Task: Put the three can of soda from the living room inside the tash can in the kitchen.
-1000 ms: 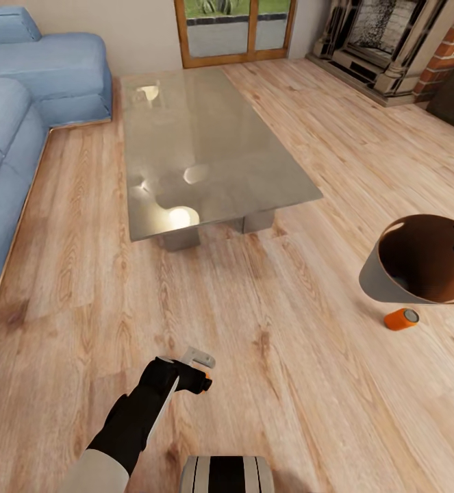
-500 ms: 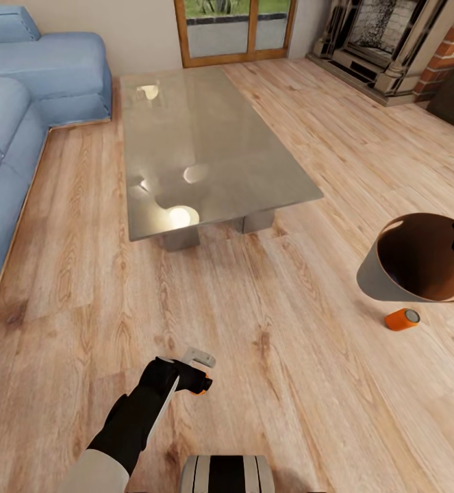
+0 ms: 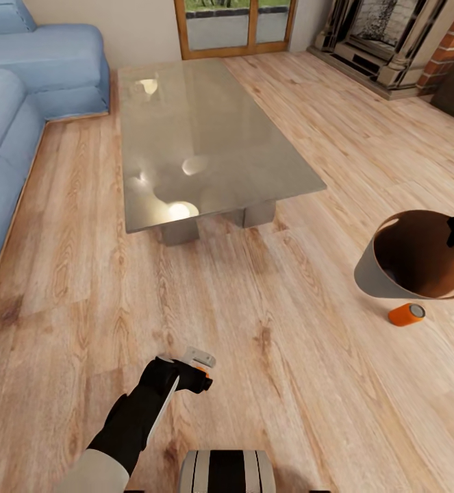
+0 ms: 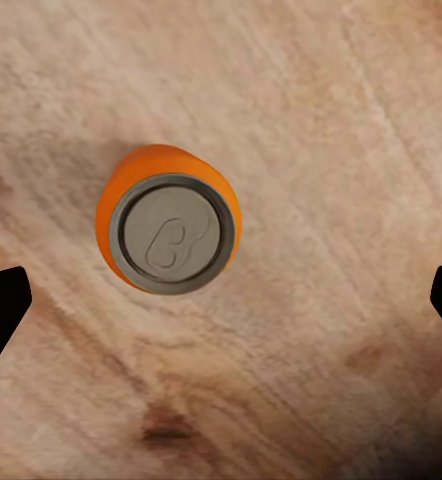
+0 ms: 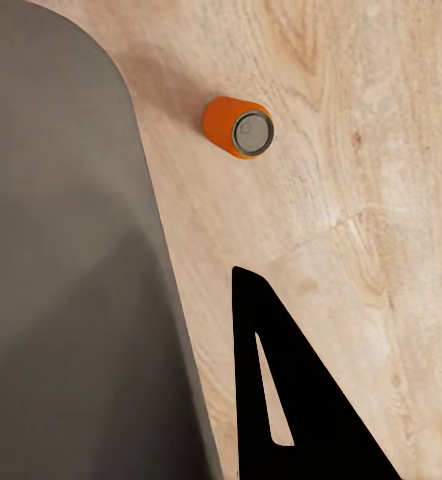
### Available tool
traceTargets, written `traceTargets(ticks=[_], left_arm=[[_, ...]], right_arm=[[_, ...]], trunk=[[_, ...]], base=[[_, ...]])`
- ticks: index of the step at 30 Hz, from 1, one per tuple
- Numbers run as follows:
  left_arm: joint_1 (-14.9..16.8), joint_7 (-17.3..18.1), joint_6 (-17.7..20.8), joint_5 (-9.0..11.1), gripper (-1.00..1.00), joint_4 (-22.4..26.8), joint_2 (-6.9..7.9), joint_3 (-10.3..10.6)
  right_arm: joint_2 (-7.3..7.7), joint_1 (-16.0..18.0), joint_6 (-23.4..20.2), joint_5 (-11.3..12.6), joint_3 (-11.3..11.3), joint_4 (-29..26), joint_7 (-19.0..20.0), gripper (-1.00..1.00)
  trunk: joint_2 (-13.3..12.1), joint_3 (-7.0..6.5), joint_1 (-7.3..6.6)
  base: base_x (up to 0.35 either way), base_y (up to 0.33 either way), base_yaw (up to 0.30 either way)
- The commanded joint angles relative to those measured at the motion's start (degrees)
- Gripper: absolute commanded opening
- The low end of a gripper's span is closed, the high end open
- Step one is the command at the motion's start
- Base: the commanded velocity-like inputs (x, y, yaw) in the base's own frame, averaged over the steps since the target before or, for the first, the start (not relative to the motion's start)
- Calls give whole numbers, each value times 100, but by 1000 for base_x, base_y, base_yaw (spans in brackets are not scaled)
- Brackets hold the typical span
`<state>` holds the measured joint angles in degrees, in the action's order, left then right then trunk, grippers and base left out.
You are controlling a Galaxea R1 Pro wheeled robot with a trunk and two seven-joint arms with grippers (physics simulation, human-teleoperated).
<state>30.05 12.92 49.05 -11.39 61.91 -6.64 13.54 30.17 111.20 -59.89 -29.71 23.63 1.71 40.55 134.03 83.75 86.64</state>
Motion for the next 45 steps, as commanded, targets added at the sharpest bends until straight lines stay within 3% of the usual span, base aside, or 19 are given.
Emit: traceTargets(ticks=[1,10,15,24,31,45], left_arm=[[0,0,0,1,100,1,1,0],[-6,0,1,25,100,39,12,-4],[-8,0,0,30,100,42,13,-7],[-8,0,-1,31,100,35,14,-5],[-7,0,-1,31,100,23,14,-2],[-4,0,-1,31,100,33,12,-6]], right_arm=[[-13,11,-11,26,-25,-1,3,-100],[-145,203,-11,26,47,33,3,-100],[-273,348,-11,26,200,55,5,-100],[-357,546,-11,33,245,74,5,-100],[-776,572,-11,50,236,92,12,-100],[-958,570,-11,53,221,93,14,-100]], trunk=[[0,4,-1],[0,57,-1],[0,90,-1],[0,147,-1],[0,184,-1],[0,228,-1]], base=[[0,0,0],[29,16,0],[15,8,0],[1,1,0],[0,0,0],[116,20,0]])
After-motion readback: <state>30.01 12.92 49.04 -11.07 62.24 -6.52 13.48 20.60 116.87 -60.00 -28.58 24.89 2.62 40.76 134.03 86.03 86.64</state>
